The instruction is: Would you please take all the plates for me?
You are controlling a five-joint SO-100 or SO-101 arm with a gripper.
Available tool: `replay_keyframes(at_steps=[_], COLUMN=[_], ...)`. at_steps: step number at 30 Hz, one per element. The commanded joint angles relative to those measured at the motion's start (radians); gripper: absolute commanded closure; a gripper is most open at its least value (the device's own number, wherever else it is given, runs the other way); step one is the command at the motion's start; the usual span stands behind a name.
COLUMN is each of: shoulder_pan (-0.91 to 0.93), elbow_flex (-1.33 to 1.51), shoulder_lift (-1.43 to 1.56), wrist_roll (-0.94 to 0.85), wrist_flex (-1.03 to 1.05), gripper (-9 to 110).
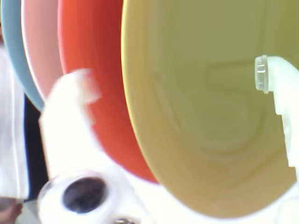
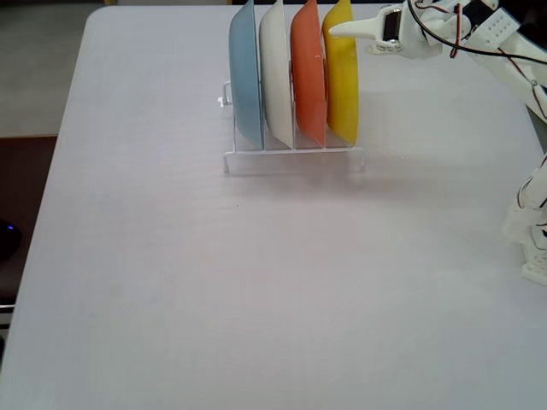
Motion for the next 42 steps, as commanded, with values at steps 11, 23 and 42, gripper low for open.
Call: replay_keyframes(at_steps=[11,23,42], shoulder_pan=[-0.011,-0.009,-0.373], elbow_flex=[-0.235,-0.649,-0.537], shoulder_lift=[-0.003,0.063,0.46], wrist_roll=[0.067,0.14,0.503], wrist_flex=[0.117,0.396,0.347], gripper=[102,102,102])
